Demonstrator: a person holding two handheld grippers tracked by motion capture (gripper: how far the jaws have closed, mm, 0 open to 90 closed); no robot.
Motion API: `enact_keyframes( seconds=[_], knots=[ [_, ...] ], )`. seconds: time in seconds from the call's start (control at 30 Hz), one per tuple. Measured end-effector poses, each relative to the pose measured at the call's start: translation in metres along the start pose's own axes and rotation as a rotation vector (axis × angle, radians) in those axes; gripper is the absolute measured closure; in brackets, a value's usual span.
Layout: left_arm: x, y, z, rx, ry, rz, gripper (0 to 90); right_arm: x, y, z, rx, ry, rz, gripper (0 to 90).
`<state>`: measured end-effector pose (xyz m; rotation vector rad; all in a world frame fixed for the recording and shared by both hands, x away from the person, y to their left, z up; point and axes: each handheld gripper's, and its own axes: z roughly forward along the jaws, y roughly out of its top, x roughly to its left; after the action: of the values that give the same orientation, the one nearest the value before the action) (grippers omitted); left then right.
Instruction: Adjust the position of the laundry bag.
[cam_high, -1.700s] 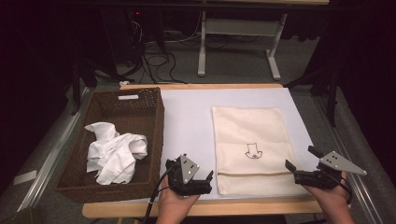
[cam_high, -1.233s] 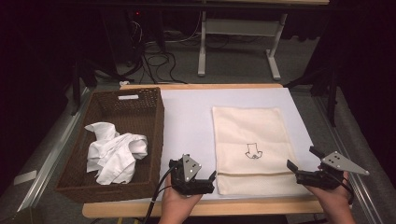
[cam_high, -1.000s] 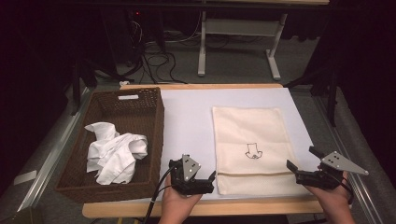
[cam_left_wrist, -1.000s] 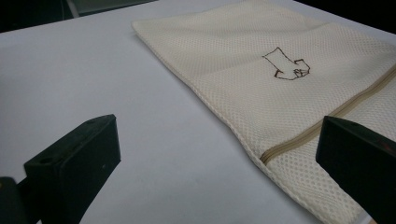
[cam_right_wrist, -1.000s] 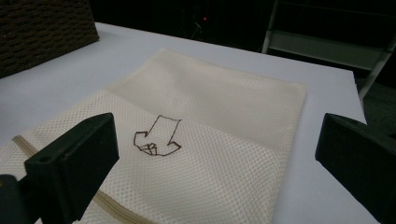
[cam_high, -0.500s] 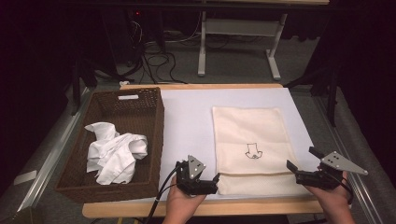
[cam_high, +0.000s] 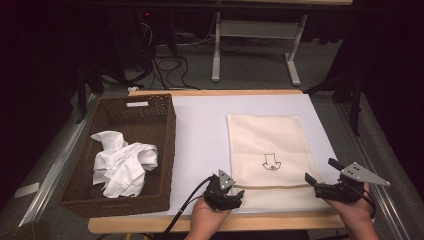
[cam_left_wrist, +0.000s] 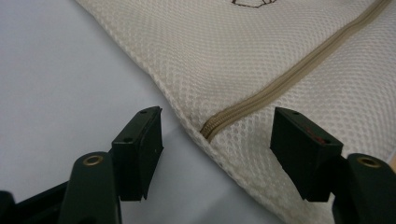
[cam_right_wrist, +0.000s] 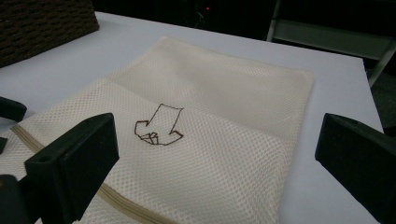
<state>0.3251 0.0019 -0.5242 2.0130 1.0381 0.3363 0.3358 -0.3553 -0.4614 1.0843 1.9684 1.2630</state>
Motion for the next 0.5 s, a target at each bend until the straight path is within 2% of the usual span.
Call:
enact_keyframes(
  seconds=[0.03, 0.23, 0.27, 0.37, 0.5],
  knots=[
    [0.0002, 0.0006, -0.0001, 0.002, -0.014, 0.007, 41.4, 0.0000, 0.0000, 0.0003, 0.000, 0.001, -0.002, 0.3],
    [0.0001, 0.0005, -0.0009, 0.006, -0.007, 0.020, 64.1, 0.0003, -0.0009, 0.0010, 0.007, 0.000, 0.002, 0.3],
    [0.0010, 0.0006, -0.0011, 0.007, -0.013, 0.012, 67.5, 0.0006, -0.0010, 0.0010, 0.010, 0.002, 0.006, 0.3],
    [0.0014, 0.0005, -0.0017, 0.006, -0.009, 0.012, 75.8, 0.0009, -0.0010, 0.0013, 0.008, 0.003, -0.001, 0.3],
    [0.0025, 0.0008, -0.0037, -0.004, -0.003, 0.011, 81.2, 0.0006, -0.0012, 0.0013, 0.010, 0.004, 0.002, 0.3]
  ],
)
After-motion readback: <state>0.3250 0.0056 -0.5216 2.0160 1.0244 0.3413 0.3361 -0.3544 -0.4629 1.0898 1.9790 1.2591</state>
